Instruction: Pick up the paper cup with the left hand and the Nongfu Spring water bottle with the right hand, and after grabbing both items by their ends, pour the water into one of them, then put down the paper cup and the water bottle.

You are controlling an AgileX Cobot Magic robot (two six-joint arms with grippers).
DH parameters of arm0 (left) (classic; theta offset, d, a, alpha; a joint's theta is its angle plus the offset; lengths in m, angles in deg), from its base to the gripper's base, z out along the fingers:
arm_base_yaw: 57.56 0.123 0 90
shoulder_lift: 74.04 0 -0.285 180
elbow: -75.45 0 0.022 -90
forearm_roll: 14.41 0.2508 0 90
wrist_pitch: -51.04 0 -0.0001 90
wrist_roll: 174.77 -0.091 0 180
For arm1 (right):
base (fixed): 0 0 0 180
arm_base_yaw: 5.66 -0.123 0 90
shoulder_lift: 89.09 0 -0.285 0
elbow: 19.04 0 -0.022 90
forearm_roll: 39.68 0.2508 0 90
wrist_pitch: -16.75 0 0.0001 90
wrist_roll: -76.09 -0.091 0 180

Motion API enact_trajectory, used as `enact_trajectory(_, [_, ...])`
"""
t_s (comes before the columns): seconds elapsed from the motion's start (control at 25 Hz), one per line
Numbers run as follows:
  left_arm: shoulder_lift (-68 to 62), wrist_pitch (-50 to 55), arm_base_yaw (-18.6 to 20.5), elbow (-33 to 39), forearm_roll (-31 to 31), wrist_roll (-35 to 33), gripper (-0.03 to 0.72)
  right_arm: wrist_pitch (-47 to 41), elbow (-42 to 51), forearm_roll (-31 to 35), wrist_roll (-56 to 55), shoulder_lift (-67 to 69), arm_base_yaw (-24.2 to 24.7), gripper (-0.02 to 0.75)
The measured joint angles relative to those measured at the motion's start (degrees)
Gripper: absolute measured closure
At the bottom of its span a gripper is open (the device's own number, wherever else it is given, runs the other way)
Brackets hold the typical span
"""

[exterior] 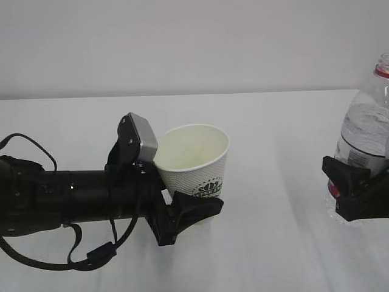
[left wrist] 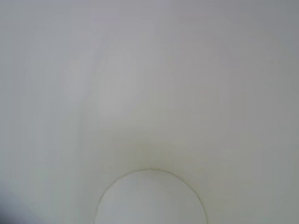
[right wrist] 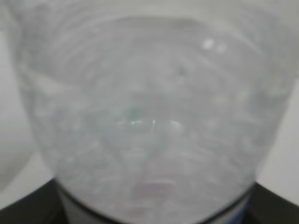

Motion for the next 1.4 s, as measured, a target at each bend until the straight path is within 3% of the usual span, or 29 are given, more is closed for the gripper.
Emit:
enact_trajectory(0.28, [-0.2,0.1,-1.8,-0.3,-2.2,0.1,0.185,-4.3,0.0,0.0,0.0,-3.9,0.0,0.271])
enact_trajectory(0.6, [-0.2,0.1,-4.9,-0.3,-2.2,0.1,0.185,-15.8,-2.4,0.0,-0.5,-10.6,0.0,0.271])
enact_trajectory(0.88, [-0.2,0.2,-6.1,-0.3,-2.2,0.1,0.185,-18.9,-3.2,-0.2,0.2,-13.2,0.0,0.271])
enact_trajectory(1.4, [-0.2,2.7,-7.1,-0.3,-1.0,2.4,0.185,-24.3,-5.2,-7.1,0.4,-14.3,0.0,0.271])
